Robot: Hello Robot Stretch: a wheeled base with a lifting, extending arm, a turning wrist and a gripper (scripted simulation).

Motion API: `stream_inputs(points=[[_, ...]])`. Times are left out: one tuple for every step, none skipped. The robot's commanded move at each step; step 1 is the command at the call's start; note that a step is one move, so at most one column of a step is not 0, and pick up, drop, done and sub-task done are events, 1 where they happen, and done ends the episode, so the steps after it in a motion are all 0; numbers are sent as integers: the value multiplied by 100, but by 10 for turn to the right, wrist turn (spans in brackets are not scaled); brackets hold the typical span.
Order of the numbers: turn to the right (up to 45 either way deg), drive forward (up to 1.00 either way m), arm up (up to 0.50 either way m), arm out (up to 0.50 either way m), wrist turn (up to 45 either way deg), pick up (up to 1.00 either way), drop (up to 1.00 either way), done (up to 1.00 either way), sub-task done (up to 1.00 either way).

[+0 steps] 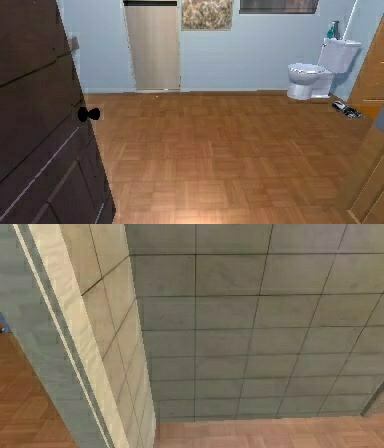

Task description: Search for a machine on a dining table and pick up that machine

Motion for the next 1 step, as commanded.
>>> stream_inputs(points=[[-60, 0, 0, 0, 0, 0, 0, 0, 0]])
